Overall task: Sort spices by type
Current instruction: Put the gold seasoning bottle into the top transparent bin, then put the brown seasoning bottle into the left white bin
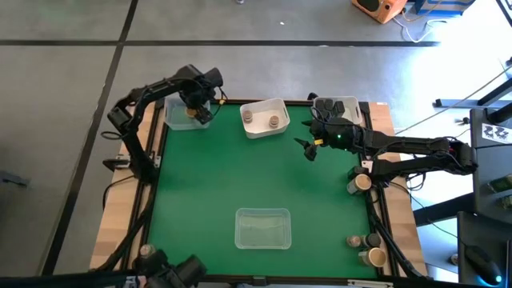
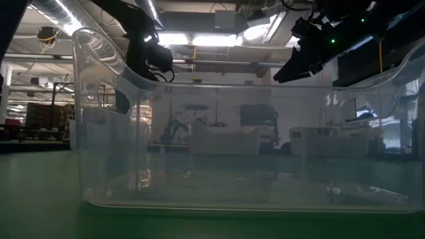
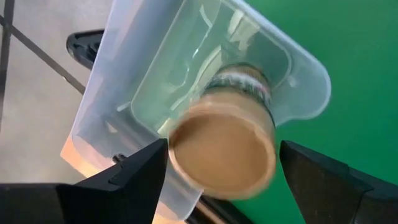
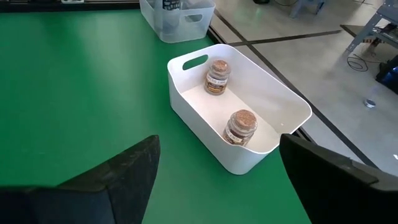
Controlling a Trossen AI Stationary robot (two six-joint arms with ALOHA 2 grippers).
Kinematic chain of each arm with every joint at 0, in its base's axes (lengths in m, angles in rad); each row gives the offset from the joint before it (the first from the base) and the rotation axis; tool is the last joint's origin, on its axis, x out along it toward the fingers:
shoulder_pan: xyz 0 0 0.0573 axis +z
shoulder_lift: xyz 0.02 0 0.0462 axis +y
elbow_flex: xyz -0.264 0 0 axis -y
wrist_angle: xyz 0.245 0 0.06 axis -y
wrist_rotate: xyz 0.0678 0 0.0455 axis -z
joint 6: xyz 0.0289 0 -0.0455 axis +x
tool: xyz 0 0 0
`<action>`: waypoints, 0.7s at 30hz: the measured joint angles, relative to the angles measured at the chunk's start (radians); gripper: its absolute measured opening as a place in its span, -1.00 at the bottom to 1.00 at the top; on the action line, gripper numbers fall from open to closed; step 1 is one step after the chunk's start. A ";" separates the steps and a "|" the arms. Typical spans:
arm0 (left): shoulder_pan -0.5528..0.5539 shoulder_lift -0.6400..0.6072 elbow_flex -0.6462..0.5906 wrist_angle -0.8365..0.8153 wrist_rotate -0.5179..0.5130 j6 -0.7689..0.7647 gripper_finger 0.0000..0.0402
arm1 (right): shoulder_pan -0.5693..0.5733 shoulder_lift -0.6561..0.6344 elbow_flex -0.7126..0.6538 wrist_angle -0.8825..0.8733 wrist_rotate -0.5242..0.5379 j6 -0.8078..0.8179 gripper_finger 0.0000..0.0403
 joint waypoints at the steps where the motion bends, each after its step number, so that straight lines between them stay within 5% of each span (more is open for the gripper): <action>1: -0.003 -0.001 0.010 -0.010 0.000 -0.003 0.45 | 0.000 0.000 0.000 0.000 0.000 0.000 0.64; 11: -0.089 -0.141 0.087 0.005 0.001 -0.055 0.45 | 0.000 0.000 0.000 0.000 0.000 -0.002 0.64; 21: -0.366 -0.347 0.087 0.024 -0.034 -0.250 0.46 | 0.000 0.000 0.000 -0.001 -0.009 -0.001 0.64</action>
